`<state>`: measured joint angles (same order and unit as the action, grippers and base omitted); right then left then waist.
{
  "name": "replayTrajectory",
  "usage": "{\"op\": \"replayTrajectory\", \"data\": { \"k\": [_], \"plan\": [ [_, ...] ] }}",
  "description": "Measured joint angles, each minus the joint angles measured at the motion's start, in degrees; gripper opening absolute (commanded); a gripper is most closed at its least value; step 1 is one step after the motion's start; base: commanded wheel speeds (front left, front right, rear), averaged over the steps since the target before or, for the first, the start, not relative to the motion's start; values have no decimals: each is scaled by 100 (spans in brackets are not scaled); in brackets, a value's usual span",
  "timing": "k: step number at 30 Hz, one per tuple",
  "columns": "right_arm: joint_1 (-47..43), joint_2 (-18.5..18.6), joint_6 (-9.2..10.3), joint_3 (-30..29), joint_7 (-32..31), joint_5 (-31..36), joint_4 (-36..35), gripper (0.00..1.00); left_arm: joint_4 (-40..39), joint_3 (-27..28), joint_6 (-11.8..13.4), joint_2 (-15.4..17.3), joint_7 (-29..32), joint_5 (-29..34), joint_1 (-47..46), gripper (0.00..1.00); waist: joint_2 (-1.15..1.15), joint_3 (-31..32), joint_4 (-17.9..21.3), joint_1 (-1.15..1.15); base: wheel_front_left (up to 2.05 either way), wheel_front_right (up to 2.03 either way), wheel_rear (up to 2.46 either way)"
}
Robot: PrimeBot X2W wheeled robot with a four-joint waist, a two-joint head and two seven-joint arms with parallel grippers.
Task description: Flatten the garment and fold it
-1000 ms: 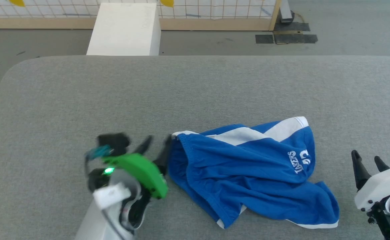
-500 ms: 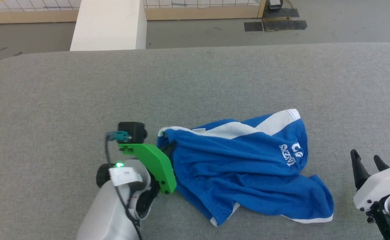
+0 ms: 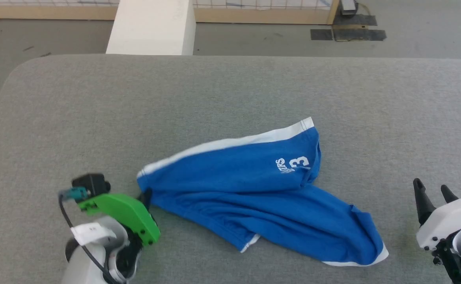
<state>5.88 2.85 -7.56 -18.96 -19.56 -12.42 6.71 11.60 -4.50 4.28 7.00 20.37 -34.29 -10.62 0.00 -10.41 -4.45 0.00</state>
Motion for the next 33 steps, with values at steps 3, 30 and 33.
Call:
{"op": "replayTrajectory", "data": {
  "k": [3, 30, 33],
  "plan": [
    [17, -1, 0, 49, 0, 35, 40, 100, 182, 5, 43, -46, 79, -98, 121, 100, 0, -18, -65, 0, 0, 0, 0],
    [241, -1, 0, 190, 51, 42, 152, 100, 342, -835, -180, 833, 850, 720, -683, 0, 0, -316, 127, 0, 0, 0, 0],
    [239, 1, 0, 163, 49, 66, 137, 100, 399, -812, -254, 747, 646, 680, -716, 0, 0, -328, 89, 0, 0, 0, 0]
  ]
}}
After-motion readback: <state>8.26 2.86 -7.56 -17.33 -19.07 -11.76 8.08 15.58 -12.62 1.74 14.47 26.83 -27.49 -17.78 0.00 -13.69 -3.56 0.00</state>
